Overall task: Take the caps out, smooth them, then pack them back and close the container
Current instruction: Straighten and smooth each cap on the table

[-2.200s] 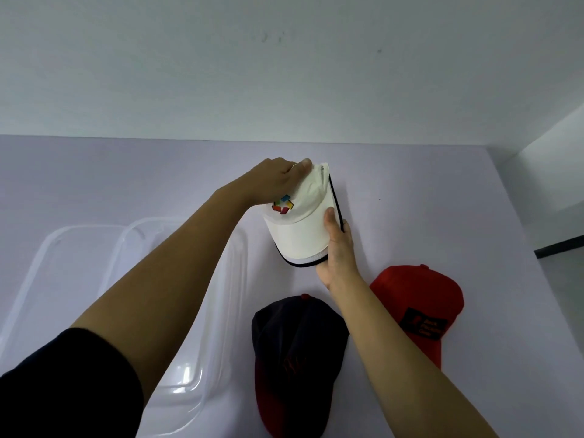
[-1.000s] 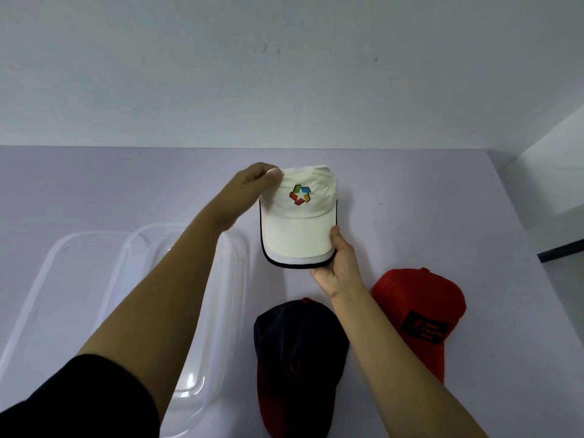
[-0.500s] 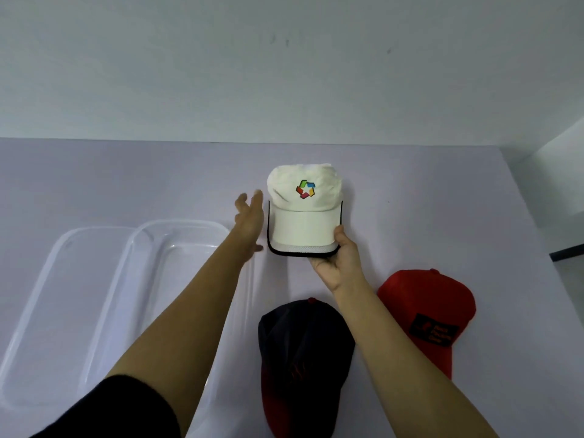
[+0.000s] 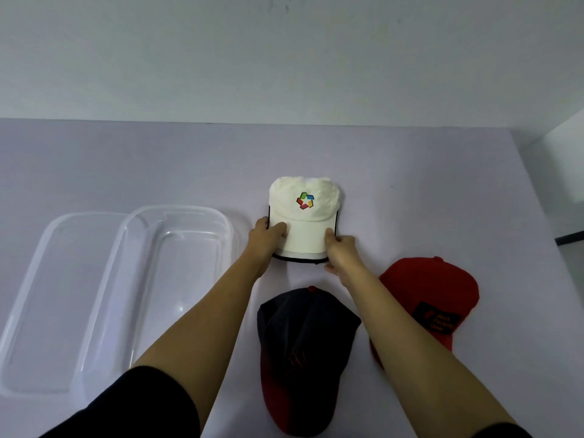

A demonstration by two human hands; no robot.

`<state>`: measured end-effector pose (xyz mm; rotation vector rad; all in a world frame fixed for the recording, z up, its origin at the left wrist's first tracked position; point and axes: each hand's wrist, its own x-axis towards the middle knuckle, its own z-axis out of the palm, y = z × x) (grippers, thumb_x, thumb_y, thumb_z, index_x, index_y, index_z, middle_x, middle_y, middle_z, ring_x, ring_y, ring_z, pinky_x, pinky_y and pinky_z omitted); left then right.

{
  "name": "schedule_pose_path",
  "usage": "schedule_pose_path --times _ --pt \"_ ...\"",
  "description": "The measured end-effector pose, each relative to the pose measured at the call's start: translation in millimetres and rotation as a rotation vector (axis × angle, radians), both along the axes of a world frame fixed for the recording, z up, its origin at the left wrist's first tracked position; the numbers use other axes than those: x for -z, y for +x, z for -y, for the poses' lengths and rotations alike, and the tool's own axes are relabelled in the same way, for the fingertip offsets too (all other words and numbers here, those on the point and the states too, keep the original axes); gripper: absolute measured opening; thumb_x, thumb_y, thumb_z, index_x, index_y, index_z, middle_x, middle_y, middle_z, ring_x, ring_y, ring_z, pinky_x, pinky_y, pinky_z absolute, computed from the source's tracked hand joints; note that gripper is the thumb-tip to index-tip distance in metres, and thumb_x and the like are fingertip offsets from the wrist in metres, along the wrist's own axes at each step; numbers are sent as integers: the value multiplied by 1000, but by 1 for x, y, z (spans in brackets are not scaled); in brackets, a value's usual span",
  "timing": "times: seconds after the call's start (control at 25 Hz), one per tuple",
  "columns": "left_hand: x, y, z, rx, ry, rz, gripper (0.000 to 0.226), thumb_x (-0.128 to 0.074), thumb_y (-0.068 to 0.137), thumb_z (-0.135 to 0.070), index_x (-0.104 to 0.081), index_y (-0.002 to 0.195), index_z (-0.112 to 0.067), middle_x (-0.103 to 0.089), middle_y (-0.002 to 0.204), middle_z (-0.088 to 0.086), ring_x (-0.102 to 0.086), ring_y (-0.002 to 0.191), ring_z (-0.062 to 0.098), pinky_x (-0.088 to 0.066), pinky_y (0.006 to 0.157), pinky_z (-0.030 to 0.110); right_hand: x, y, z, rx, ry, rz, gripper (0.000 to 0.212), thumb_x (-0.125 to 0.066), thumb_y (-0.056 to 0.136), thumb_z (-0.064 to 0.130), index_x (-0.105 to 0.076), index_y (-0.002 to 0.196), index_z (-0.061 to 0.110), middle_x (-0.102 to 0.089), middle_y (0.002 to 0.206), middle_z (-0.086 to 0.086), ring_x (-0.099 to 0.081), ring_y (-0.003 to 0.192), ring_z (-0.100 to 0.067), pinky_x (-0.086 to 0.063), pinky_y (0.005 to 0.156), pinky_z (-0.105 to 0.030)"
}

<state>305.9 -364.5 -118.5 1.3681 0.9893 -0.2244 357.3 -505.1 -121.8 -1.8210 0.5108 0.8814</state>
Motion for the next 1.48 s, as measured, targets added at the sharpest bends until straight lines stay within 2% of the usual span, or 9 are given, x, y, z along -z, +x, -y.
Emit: schedule_pose_path --times 0.24,0.52,0.72,0.84,0.96,1.08,1.16,1.24,1.48 --pt "-5 2 11 292 449 -118 60 -47 84 -36 -36 137 -10 -34 135 14 -39 121 34 -36 103 45 12 -4 -1 -314 -281 331 40 -32 99 33 -40 125 4 -53 123 -18 -53 109 -34 -43 87 -38" --pt "-11 1 19 390 627 -150 52 -51 87 -24 -37 132 -3 -41 131 20 -42 118 39 -38 100 44 -4 -10 1 -443 -388 529 38 -45 94 18 -42 128 2 -42 130 -18 -46 116 -32 -39 95 -36" --pt "-52 7 52 158 668 161 38 -47 90 -16 -54 126 -7 -61 119 8 -62 99 27 -40 80 18 -57 -9 65 -191 -286 943 22 -50 92 20 -58 112 20 -57 105 7 -56 72 -13 -41 70 -24" --pt "-70 13 87 340 465 227 29 -46 92 -16 -64 113 -13 -66 97 2 -67 66 13 -46 64 6 -62 0 154 51 -347 894 22 -48 93 21 -60 112 19 -60 113 2 -58 78 -16 -43 77 -23" --pt "-72 14 129 521 271 167 22 -42 95 -24 -60 106 -23 -53 95 -3 -67 61 10 -51 69 26 -44 4 237 79 -364 634 30 -44 96 29 -53 123 19 -54 125 -3 -58 103 -26 -47 94 -42" --pt "-56 15 160 588 86 64 42 -34 99 -32 -38 140 -20 -47 108 -6 -60 67 12 -39 55 21 -27 -2 262 -15 -180 320 35 -35 99 36 -49 126 18 -56 110 -3 -56 81 -15 -47 72 -31" --pt "-47 16 173 637 26 29 44 -32 100 -31 -32 143 -21 -52 101 -4 -54 66 10 -36 51 19 -21 -6 257 -70 -116 321 29 -34 100 33 -54 112 16 -57 91 -1 -54 74 -12 -44 67 -27" --pt "-41 19 180 645 14 19 35 -32 101 -27 -45 131 -15 -56 86 1 -52 63 9 -38 50 19 -19 -6 253 -95 -98 396 23 -36 100 29 -55 96 17 -56 80 2 -53 72 -13 -44 69 -27" --pt "-34 20 171 629 252 85 25 -32 100 -14 -53 87 -7 -50 66 4 -45 58 11 -36 54 23 -7 -1 257 -97 -179 512 21 -47 95 31 -59 92 14 -59 87 0 -56 84 -20 -46 81 -36"
